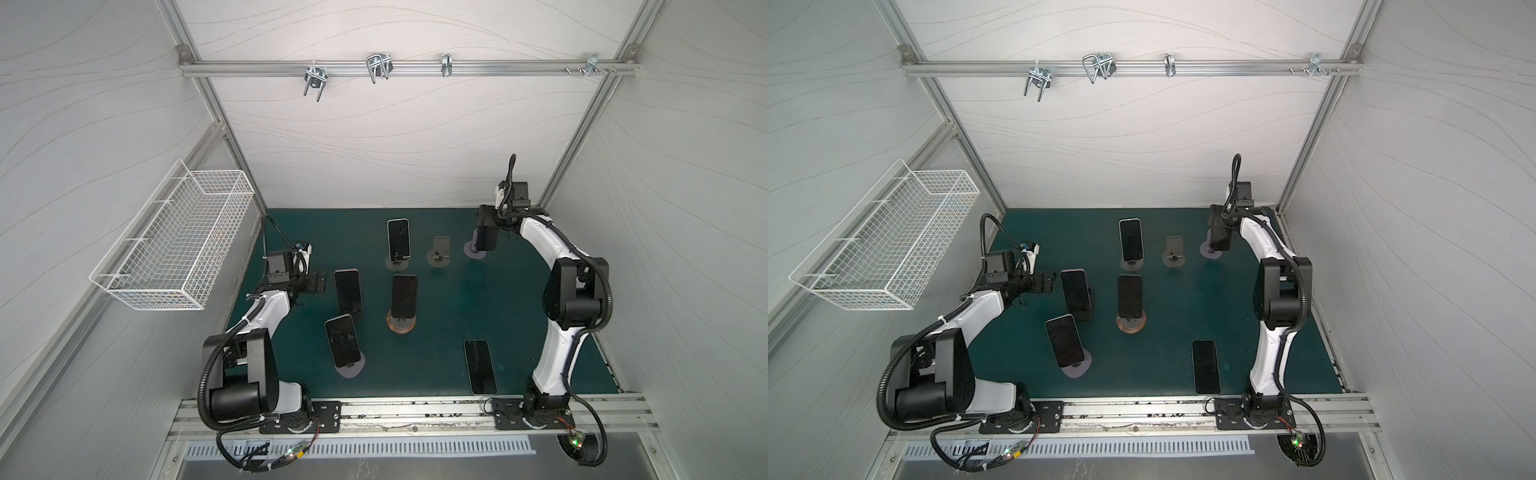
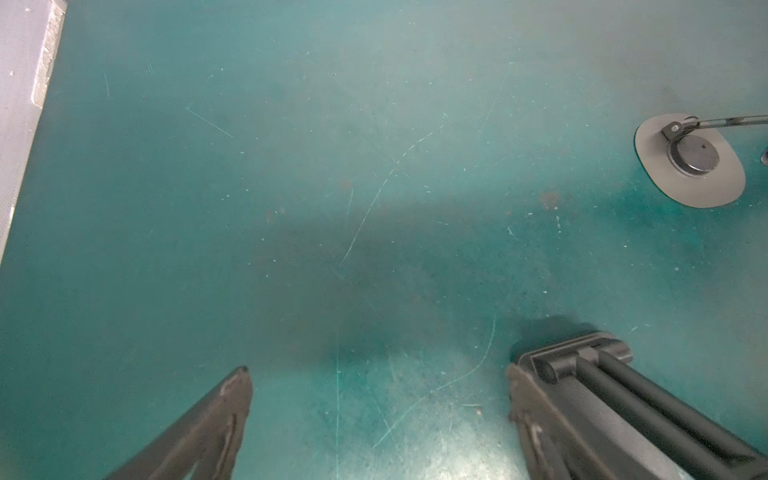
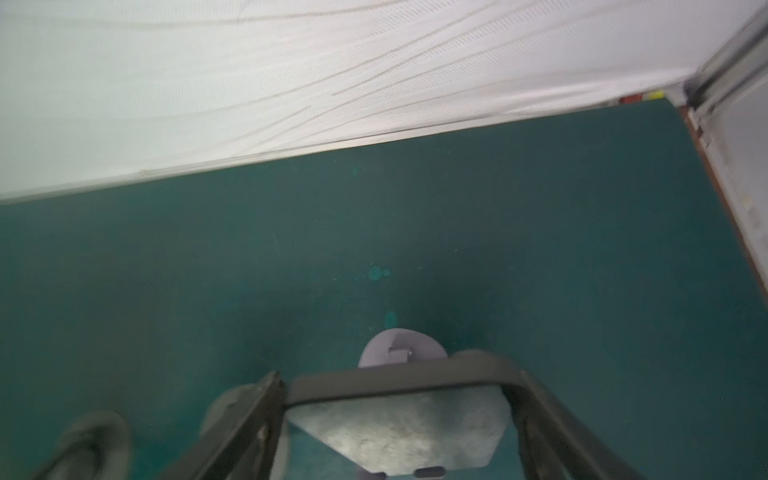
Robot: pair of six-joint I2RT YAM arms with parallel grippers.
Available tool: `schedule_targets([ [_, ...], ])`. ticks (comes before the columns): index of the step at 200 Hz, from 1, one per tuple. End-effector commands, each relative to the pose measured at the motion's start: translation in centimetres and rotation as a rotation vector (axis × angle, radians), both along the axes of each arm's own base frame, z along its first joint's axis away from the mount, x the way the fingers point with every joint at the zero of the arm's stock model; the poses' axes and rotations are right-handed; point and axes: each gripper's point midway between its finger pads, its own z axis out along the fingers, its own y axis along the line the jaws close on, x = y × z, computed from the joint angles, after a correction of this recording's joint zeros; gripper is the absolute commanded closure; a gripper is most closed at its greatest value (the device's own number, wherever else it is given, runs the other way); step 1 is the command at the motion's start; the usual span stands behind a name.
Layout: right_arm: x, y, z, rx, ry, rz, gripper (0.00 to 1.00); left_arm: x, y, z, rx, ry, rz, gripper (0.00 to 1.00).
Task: Remove the phone from the phone stand
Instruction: 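Lower the right gripper over the dark phone on the farthest grey stand, then close the right gripper on the phone's top edge and lift it off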
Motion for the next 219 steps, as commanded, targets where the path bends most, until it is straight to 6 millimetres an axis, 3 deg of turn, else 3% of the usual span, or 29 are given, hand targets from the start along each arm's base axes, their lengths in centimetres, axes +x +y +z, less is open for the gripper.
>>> schedule_targets([
  [1, 0.3, 1.3, -0.7, 0.037, 0.004, 0.014, 0.28, 0.9, 0.1, 1.1, 0.009, -0.036, -0.012, 0.03],
  [53, 0.2, 0.5, -0.4, -0.077, -0.007, -0.041, 0.25, 0.8, 0.1, 1.2, 0.009, -0.039, -0.012, 0.04],
  [99, 0.1, 1.3, -0.4, -0.096, -0.003, -0.024, 0.21, 0.8, 0.1, 1.2, 0.009, -0.040, -0.013, 0.04],
  [219, 0.2, 1.6, -2.0, -0.135, 0.035, -0.045, 0.18, 0.8, 0.0, 1.2, 0.009, -0.040, -0.016, 0.04],
])
